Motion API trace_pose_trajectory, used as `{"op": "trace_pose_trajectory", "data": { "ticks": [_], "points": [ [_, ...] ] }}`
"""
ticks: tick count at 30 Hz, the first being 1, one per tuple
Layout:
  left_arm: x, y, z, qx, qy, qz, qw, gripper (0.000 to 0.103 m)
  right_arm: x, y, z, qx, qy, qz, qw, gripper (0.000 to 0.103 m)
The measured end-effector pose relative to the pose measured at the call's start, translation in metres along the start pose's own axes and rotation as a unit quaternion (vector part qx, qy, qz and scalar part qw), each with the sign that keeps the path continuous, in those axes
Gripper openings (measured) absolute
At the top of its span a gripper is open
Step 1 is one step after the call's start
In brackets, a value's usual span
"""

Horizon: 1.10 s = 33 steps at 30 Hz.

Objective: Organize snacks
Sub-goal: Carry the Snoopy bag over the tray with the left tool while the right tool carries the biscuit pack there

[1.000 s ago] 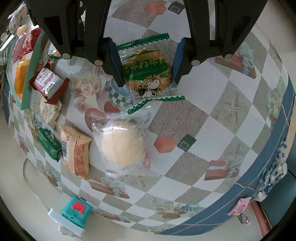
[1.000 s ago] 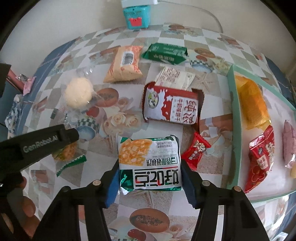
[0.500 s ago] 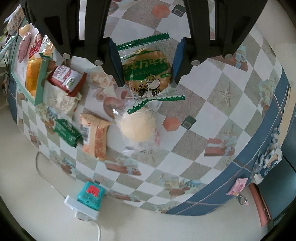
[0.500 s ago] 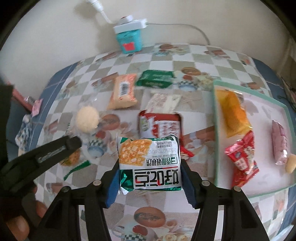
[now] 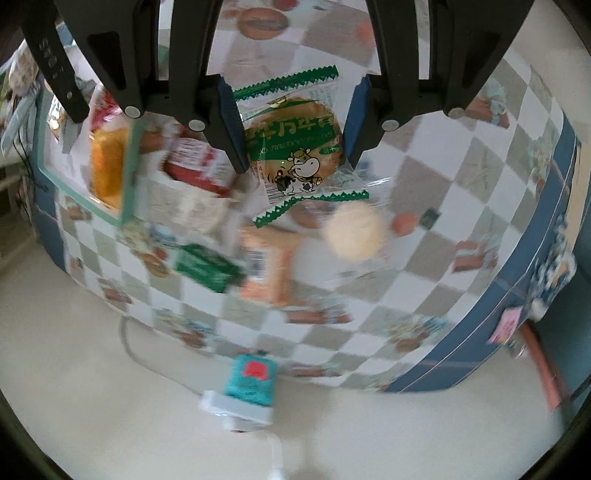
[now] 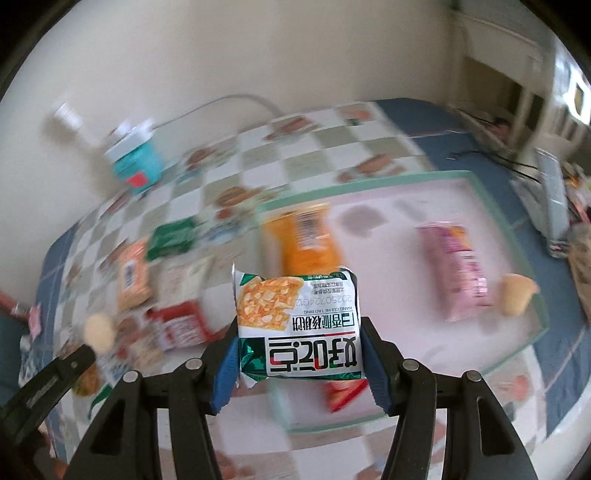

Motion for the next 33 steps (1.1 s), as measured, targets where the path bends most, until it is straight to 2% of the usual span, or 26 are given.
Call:
{"op": "trace_pose_trajectory", "data": {
  "ticks": [4,8,13,16,25,33],
  "points": [
    [-0.001,-0.049,0.003,0.044,-0.005,-0.027,0.9987,0.051,0.008,-0.046,0.014,0.047,-0.002,-0.036,0.998,0.062],
    [0.004,-0.103,0.000,0.102,-0.010,-0.047,0.9936,0.051,0.017,-0.089,0.026,0.090,-0.004,-0.065,0.994,0.062],
    [0.029,-0.159,-0.020,0.165,0.018,-0.062,0.9842,0.052,0.031,-0.130,0.032,0.130,0.000,-0.093,0.987,0.062],
    [0.043,-0.184,-0.029,0.185,0.033,-0.077,0.9791,0.052,0.039,-0.150,0.034,0.149,0.002,-0.110,0.983,0.062],
    [0.066,-0.241,-0.039,0.229,0.036,-0.112,0.9663,0.052,0.052,-0.191,0.043,0.189,-0.011,-0.159,0.969,0.062],
    [0.085,-0.260,-0.043,0.239,0.045,-0.132,0.9608,0.052,0.066,-0.218,0.051,0.223,-0.011,-0.180,0.958,0.062]
  ]
}}
Point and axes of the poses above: each gripper's, at about its wrist camera, not at the fingertips, and x roughly the way its jaws point, y to its left, z to its top, the point moved 9 cm from there along x, roughly the way its jaws point, and after that the axes turned 13 degrees about -z, right-handed, at the moved point
